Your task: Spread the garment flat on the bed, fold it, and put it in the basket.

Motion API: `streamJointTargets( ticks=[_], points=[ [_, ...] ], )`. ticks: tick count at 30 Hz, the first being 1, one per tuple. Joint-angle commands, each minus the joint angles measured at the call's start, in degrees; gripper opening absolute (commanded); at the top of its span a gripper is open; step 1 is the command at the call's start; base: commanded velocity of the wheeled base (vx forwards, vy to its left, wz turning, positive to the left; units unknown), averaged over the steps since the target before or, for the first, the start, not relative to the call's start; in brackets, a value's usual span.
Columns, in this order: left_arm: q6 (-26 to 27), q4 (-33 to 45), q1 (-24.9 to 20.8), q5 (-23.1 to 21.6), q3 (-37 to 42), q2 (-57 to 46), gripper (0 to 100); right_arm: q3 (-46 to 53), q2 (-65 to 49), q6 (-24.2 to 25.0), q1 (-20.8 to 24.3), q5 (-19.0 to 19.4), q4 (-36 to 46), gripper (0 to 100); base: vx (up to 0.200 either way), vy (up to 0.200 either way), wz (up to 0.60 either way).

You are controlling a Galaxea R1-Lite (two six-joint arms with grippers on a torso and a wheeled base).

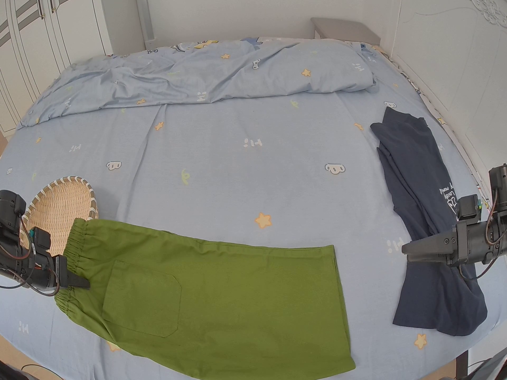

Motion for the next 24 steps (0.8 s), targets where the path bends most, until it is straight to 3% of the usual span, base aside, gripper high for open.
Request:
streamJointTargets(
  ticks=[1,4,7,15,20,24],
  points=[
    [-0.11,0.1,-0.42,3.99,-2.42,-3.97,0,-1.24,-4.18,0.23,1.31,-0.21,0.41,100,0.0,0.0,0.0],
    [-0.11,0.19,-0.42,7.86,-3.39,-3.97,0,-1.33,-4.71,0.32,1.84,-0.21,0.5,100,0.0,0.0,0.0],
    [-0.11,0.27,-0.42,8.39,-3.74,-3.97,0,-1.33,-4.71,0.32,1.84,-0.21,0.5,100,0.0,0.0,0.0],
    [-2.66,15.3,-8.95,8.91,-15.69,-5.03,0,-1.59,-4.45,0.41,1.4,-0.3,0.5,100,0.0,0.0,0.0],
    [-12.59,22.95,-18.7,9.79,-24.22,-4.76,0,-1.59,-4.27,0.41,1.48,-0.3,0.5,100,0.0,0.0,0.0],
    [-19.01,24.62,-25.47,12.87,-28.88,-2.04,0,-1.51,-4.18,0.41,1.57,-0.3,0.5,100,0.0,0.0,0.0]
  ],
)
